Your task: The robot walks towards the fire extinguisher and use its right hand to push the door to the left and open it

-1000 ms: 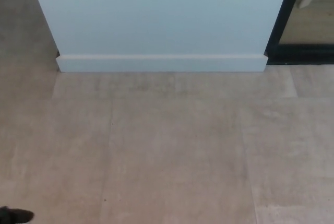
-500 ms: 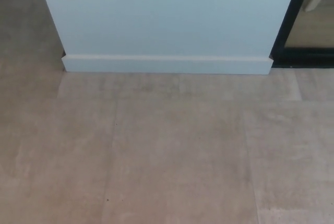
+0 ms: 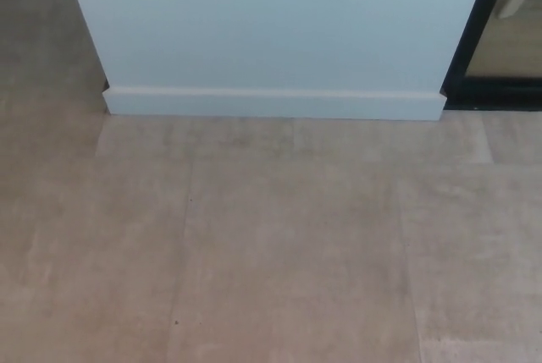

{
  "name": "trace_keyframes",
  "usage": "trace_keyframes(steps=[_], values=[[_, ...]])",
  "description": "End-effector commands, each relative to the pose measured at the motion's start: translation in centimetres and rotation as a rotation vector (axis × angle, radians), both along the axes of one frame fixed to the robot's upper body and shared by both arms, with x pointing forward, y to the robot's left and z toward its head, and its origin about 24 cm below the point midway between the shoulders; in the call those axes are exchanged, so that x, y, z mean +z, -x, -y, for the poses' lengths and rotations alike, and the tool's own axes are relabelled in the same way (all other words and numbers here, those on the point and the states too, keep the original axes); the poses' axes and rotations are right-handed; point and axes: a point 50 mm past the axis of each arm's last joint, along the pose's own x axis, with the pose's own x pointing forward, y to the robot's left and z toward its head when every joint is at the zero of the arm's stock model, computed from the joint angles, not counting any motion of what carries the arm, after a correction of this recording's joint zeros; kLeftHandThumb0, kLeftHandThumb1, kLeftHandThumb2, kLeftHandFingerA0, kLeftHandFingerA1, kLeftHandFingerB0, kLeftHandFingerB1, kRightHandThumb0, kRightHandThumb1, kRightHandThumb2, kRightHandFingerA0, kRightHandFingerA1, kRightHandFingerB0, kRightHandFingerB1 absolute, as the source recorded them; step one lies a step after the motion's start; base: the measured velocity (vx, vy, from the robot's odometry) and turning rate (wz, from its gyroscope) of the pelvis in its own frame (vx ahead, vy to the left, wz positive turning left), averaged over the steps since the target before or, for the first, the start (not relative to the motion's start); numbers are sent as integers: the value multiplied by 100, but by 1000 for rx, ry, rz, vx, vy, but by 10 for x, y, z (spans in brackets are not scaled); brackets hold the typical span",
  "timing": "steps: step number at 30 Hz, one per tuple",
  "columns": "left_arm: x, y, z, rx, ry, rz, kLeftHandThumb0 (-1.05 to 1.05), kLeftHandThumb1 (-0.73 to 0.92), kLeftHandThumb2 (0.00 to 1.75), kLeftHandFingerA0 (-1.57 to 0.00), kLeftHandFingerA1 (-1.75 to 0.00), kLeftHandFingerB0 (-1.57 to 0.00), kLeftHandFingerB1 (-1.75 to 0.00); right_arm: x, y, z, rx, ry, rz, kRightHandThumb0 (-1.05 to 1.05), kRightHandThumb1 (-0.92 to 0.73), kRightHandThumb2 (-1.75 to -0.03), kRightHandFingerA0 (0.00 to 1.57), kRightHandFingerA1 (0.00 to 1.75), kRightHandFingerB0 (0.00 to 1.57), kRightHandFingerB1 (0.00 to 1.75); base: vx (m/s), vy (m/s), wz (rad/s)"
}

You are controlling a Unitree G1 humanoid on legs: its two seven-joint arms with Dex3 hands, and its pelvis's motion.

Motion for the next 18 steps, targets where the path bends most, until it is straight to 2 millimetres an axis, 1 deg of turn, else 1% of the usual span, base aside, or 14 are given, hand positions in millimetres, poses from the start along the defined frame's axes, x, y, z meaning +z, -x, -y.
trace_keyframes(steps=[1, 5, 6, 7, 8, 9, 10, 11, 12, 13, 14, 15, 16, 18], values=[[1, 1, -2, -15, 5, -7, -63, 61, 54, -32, -114, -25, -88, -3, 1, 2, 10, -77, -88, -75, -46, -84, 25, 53, 13, 42, 0, 0, 0], [0, 1, -1, -18, 8, -9, -63, 61, 54, -32, -114, -25, -88, -3, 2, 2, 11, -88, -100, -75, -46, -84, 25, 53, 13, 42, 33, 10, 0], [1, 0, -2, -36, 8, -17, -73, 55, 57, -22, -119, -17, -95, 0, 0, 4, 47, -85, -115, -73, -57, -58, 15, 44, 17, 33, -25, 10, 32], [2, -1, -3, -59, 7, -29, -73, 55, 57, -22, -119, -17, -95, 2, -3, 7, 92, -82, -136, -73, -57, -58, 15, 44, 17, 33, -8, 84, 15], [3, 0, -5, -79, 2, -38, -73, 56, 54, -37, -109, -21, -90, 4, -4, 9, 75, -85, -117, -71, -43, -79, 14, 51, 13, 42, -24, 42, -13], [3, 0, -5, -84, 1, -40, -73, 56, 54, -37, -109, -21, -90, 5, -5, 10, 68, -86, -110, -71, -43, -79, 14, 51, 13, 42, 0, 0, 0], [3, 1, -6, -79, 2, -42, -74, 54, 54, -40, -110, -21, -90, 6, -4, 11, 62, -85, -105, -70, -43, -79, 15, 51, 14, 42, 0, 0, 0], [3, 2, -6, -69, 4, -44, -74, 54, 54, -40, -110, -21, -90, 7, -4, 12, 59, -83, -103, -70, -43, -79, 15, 51, 14, 42, 12, 110, -7], [4, 4, -8, -64, 7, -48, -72, 51, 56, -26, -119, -19, -93, 9, -4, 14, 57, -80, -105, -68, -45, -80, 21, 52, 14, 42, 83, 175, -11], [5, 8, -11, -65, 8, -58, -40, 22, 88, -35, -76, -19, -65, 11, -3, 18, 51, -75, -112, -68, -45, -80, 24, 51, 13, 42, 99, 199, -12], [5, 8, -11, -65, 8, -58, -40, 22, 88, -35, -76, -19, -65, 11, -3, 18, 51, -75, -112, -68, -45, -80, 24, 51, 13, 42, 162, 305, -37], [6, 12, -13, -66, 5, -66, -39, 23, 89, -35, -76, -20, -65, 13, -1, 20, 46, -72, -118, -69, -45, -80, 25, 53, 13, 42, 199, 408, -45], [6, 16, -14, -51, 14, -65, -39, 28, 90, -37, -78, -21, -66, 14, 1, 22, 42, -72, -123, -68, -45, -81, 24, 53, 12, 42, 269, 332, -31], [6, 18, -14, -35, 24, -61, -39, 28, 90, -37, -78, -21, -66, 14, 2, 22, 38, -71, -127, -68, -45, -81, 24, 53, 12, 42, 177, 188, -28]])
